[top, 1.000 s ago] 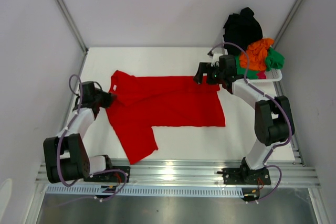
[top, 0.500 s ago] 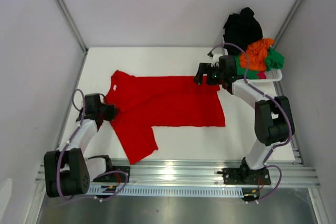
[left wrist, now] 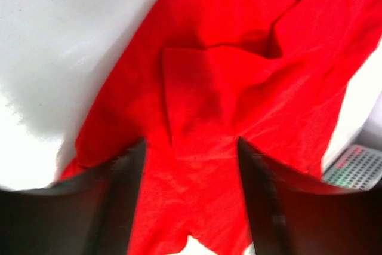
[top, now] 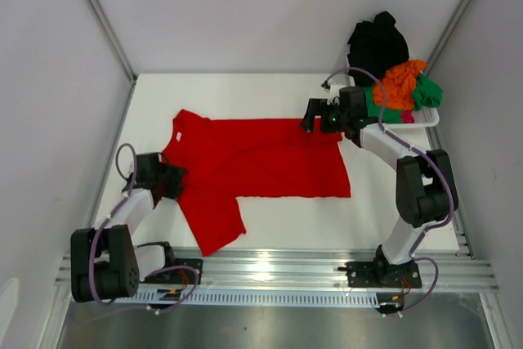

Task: Fold and stack the t-shirts
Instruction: Fold the tshirt

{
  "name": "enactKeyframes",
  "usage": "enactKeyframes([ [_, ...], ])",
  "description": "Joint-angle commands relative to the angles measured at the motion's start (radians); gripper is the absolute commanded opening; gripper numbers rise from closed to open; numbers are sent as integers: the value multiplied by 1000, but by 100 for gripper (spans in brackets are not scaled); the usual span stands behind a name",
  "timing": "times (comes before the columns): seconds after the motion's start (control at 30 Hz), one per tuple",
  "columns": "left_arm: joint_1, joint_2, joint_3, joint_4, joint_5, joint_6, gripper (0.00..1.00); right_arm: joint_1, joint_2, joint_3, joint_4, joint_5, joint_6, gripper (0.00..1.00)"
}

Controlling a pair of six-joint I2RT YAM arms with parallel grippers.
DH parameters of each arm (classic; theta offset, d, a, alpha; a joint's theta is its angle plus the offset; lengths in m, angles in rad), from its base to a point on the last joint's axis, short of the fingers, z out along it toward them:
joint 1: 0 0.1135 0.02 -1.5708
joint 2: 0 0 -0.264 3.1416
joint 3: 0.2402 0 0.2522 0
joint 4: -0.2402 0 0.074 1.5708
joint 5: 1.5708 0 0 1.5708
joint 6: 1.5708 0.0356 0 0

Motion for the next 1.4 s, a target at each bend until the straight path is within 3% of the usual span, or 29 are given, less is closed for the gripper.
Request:
enactKeyframes([
  [0.0,-7,-53,69,-5,-8,81,69,7,-10,22,-13,-5,-3,98],
  [0.17,-7,-136,191,-38,-16,233,73,16,-10,57,-40,-8,-23,98],
  [0.3,-8,-78,280,39,45,349,72,24,-1,86,-65,-13,-31,98],
  [0.43,-8,86,414,103,152,506,64,39,14,105,-51,-9,-19,97],
  [0.47,-8,124,482,110,153,527,54,45,20,108,-40,-2,-16,97],
  [0.53,-8,247,524,137,182,521,47,50,53,132,-39,26,-3,95],
  [0.6,-10,331,613,149,197,489,47,50,82,161,-59,35,14,94],
  [0.67,-10,455,682,134,179,440,57,48,117,195,-66,52,33,94],
  [0.83,2,652,869,18,141,385,64,51,149,226,-36,38,61,94],
  [1.37,54,858,951,73,194,313,63,53,212,295,-63,47,63,95],
])
